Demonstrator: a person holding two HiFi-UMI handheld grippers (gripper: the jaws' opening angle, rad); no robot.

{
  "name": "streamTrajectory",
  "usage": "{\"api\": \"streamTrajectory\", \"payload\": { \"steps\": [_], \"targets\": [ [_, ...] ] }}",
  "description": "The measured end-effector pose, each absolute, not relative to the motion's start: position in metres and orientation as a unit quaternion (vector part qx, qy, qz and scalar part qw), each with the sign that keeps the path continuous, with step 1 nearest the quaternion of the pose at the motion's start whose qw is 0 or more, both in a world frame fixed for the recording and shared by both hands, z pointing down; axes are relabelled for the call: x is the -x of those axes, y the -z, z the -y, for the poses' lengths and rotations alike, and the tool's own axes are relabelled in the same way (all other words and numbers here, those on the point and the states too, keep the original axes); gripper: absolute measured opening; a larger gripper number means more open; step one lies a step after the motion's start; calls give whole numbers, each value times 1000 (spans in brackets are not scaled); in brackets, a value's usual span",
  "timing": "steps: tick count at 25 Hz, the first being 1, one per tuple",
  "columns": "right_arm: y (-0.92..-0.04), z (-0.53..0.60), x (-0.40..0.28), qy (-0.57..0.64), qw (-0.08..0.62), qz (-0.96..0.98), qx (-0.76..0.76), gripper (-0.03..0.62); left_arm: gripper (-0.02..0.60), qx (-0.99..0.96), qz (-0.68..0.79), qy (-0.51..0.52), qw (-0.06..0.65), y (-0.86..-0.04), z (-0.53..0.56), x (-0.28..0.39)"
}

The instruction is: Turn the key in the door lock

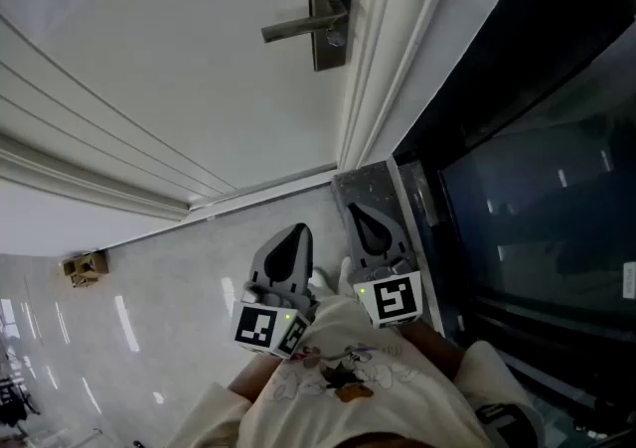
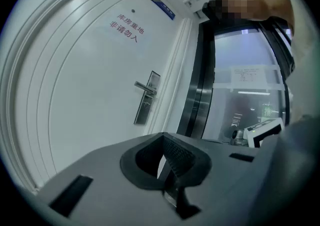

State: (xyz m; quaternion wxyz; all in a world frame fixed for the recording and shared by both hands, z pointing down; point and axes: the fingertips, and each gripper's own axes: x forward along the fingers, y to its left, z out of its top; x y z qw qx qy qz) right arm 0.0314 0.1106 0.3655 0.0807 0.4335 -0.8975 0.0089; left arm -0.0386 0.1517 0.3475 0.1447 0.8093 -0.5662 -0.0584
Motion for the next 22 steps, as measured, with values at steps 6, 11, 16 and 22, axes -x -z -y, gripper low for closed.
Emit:
{"api": "streamTrajectory", "payload": {
  "steps": [6, 11, 16, 22],
  "targets": [
    [-364, -113, -49, -22, 79, 898, -432, 6, 5, -812, 564, 44, 145, -343, -152, 19],
    [-361, -106, -56, -26, 72, 900, -429, 6, 5, -811, 567, 42, 140, -340, -144, 10],
    [-345, -95, -59, -28, 37, 909, -414, 6, 5, -804, 577, 42, 138, -340, -136, 5],
    [-330, -60, -52, 22, 39, 912, -408, 9, 5, -792, 590, 43, 151, -351, -115, 8]
  ]
}}
